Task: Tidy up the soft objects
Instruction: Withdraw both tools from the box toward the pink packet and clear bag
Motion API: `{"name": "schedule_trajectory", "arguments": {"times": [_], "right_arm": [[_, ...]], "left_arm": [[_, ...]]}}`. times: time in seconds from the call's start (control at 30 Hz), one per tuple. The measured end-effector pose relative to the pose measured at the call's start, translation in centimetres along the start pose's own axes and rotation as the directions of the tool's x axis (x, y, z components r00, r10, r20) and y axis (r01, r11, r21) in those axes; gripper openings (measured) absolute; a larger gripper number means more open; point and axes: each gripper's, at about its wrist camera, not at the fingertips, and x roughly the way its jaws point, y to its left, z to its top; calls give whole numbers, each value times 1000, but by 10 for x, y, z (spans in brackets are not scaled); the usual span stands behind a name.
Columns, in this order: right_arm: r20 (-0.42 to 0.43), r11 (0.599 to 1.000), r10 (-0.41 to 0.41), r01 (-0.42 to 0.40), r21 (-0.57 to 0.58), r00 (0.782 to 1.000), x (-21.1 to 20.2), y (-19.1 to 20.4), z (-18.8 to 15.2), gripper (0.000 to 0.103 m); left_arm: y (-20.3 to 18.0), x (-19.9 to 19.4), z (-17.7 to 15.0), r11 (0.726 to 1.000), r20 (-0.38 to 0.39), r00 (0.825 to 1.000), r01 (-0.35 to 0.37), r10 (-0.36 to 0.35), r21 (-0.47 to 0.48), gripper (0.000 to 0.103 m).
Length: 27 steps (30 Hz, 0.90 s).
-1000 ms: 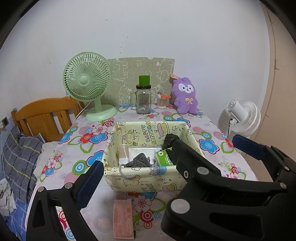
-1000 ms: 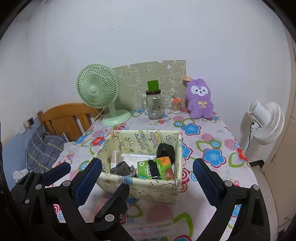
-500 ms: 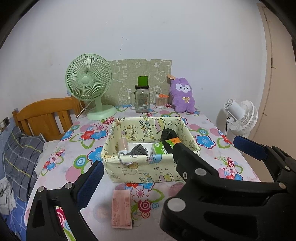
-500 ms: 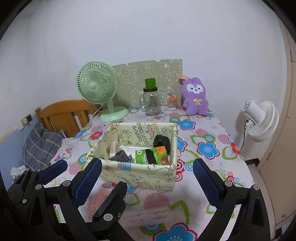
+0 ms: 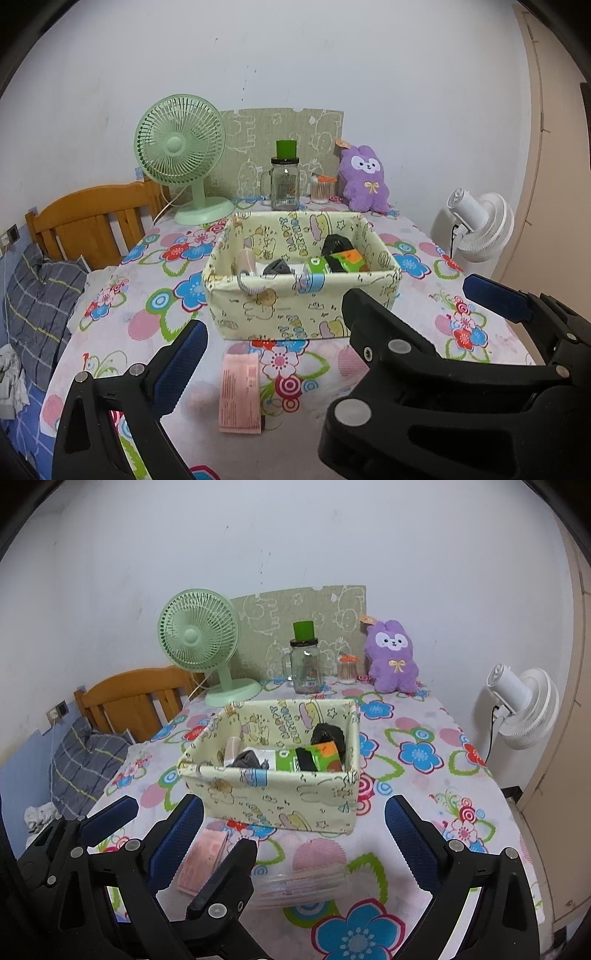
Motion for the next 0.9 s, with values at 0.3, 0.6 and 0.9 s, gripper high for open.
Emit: {"name": "schedule_trajectory", "arguments": {"times": [0.3, 0.6, 0.9], "right_arm": [[-23, 1000, 19, -19, 10, 1000, 12, 2, -16, 100], [-69, 1000, 3, -3, -1, 998, 26, 7, -32, 100], [-71, 999, -3, 1, -32, 997, 35, 11, -47, 100]], "left_arm": [[5, 10, -14, 1000, -30, 1000, -5, 5, 1, 100], [11, 19, -31, 1000, -68, 998, 0, -1, -2, 100], [17, 27, -48, 1000, -91, 996, 18, -19, -8, 100]]}}
